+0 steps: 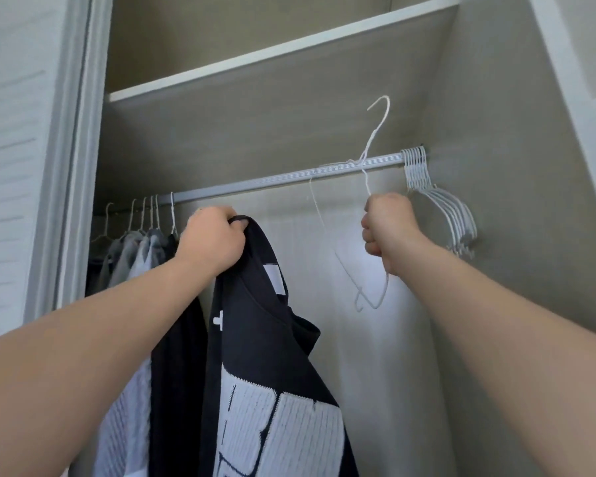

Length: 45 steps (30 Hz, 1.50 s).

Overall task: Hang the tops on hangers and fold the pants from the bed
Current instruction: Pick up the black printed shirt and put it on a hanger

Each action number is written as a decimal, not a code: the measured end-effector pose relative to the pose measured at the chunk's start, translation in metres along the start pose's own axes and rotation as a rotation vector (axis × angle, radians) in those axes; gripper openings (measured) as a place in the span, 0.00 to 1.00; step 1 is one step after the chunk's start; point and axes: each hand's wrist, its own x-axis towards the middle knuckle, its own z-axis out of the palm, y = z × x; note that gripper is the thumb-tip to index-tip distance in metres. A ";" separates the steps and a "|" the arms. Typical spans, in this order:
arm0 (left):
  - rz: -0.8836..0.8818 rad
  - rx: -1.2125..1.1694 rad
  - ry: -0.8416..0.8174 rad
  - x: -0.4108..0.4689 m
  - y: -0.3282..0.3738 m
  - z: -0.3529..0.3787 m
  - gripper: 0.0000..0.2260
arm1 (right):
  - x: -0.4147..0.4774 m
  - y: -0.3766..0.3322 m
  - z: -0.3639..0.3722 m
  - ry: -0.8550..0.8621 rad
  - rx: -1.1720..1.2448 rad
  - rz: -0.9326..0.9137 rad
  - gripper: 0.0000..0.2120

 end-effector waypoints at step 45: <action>-0.538 0.935 0.687 -0.298 0.214 -0.659 0.08 | -0.468 -0.239 0.062 -1.282 1.009 0.040 0.17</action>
